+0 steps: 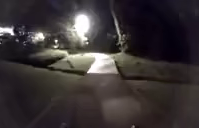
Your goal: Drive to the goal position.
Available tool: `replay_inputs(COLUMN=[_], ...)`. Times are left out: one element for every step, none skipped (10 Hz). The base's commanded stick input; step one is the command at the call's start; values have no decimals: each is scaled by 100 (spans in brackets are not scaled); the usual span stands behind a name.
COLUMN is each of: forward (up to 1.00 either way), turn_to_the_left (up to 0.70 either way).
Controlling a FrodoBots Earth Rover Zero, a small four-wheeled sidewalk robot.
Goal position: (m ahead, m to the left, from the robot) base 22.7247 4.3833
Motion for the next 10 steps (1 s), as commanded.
replay_inputs(forward=[45,45,45,45,45,45,45,45,45,45], turn_to_the_left=[0,0,0,0,0,0,0,0,0,0])
